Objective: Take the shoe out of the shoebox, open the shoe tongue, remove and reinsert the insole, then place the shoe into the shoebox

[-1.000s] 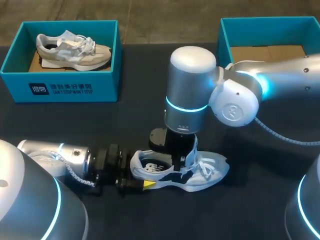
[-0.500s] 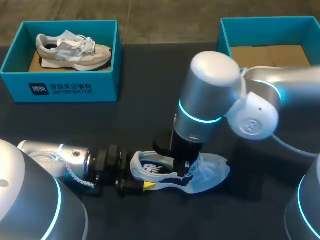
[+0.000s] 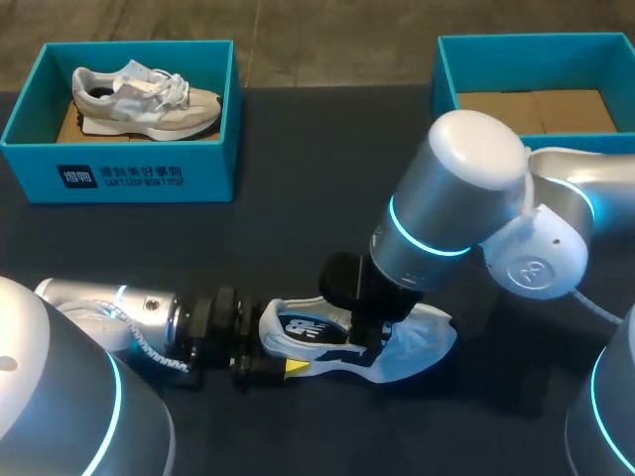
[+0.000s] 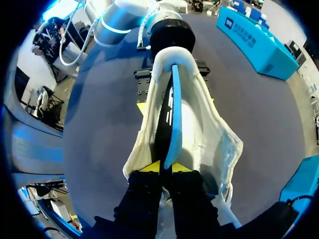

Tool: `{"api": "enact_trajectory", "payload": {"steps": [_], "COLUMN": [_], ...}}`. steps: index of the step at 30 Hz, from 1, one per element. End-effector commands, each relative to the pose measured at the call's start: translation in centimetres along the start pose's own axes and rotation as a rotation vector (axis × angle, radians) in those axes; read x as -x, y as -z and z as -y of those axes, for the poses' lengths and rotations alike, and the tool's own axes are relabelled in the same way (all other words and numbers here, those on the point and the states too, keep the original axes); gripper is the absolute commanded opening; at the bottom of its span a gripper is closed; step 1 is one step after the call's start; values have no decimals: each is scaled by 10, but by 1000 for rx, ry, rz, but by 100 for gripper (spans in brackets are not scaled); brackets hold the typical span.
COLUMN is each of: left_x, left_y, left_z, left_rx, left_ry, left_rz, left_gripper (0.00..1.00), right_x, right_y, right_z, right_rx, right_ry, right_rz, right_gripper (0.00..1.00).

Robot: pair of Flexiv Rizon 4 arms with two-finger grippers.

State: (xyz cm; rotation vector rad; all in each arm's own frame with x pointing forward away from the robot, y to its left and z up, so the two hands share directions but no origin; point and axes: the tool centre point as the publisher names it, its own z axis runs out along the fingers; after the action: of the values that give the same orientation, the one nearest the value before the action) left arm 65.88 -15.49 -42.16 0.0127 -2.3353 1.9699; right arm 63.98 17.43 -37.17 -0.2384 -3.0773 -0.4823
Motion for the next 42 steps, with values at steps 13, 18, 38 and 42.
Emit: {"api": "enact_trajectory", "payload": {"steps": [13, 18, 38, 42], "left_x": [2, 2, 2, 2], "left_y": [2, 2, 2, 2], "left_z": [-1, -1, -1, -1], "left_rx": [0, 0, 0, 0], "left_ry": [1, 1, 1, 1], "left_rz": [3, 3, 3, 3], "left_gripper": [0, 0, 0, 0], "right_x": [3, 7, 7, 7], "right_y": [24, 26, 41, 47], "right_z": [14, 14, -15, -17], "right_rx": [125, 154, 26, 21], "right_ry": [47, 74, 130, 133], "right_rz": [63, 65, 44, 52], "right_gripper": [0, 0, 36, 35]}}
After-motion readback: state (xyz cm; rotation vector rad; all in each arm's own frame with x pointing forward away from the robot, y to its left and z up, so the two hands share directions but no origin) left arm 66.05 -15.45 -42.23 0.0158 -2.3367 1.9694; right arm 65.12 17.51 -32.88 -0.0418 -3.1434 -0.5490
